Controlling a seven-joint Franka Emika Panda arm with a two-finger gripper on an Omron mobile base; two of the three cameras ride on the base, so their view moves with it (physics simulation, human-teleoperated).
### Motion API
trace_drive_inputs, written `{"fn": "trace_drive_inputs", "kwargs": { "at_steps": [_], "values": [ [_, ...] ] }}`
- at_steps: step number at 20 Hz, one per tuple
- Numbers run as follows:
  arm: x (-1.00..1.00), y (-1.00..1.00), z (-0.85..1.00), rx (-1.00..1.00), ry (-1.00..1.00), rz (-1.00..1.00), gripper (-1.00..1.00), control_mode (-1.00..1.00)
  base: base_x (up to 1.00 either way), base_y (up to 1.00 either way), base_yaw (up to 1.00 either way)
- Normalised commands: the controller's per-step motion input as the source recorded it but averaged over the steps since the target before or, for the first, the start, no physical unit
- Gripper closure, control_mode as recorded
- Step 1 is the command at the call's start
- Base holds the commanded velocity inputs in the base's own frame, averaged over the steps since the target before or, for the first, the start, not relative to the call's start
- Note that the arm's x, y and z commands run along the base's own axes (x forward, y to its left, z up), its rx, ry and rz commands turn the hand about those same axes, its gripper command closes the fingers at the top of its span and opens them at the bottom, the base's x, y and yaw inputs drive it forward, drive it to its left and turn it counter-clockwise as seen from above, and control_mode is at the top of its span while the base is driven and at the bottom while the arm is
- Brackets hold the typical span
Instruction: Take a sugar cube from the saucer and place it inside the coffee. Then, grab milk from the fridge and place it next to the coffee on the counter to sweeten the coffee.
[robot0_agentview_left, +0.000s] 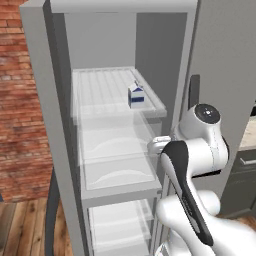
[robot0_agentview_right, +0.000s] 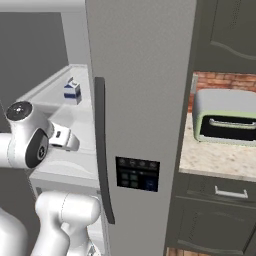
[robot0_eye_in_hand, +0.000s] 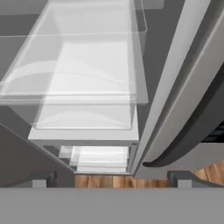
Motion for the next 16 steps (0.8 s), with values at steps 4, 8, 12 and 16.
{"fn": "trace_drive_inputs", "kwargs": {
  "at_steps": [4, 8, 12, 16],
  "values": [
    [0.14, 0.03, 0.75, -0.04, -0.14, 0.0, -1.0, -1.0, 0.0, 0.0, 0.0],
    [0.18, 0.15, 0.87, -0.08, -0.15, 0.0, -1.0, -1.0, 0.0, 0.0, 0.0],
    [0.38, 0.13, 0.76, -0.03, -0.04, 0.0, -1.0, -1.0, 0.0, 0.0, 0.0],
    [0.33, 0.2, 0.49, 0.0, 0.0, 0.0, -1.0, -1.0, 0.0, 0.0, 0.0]
  ]
}}
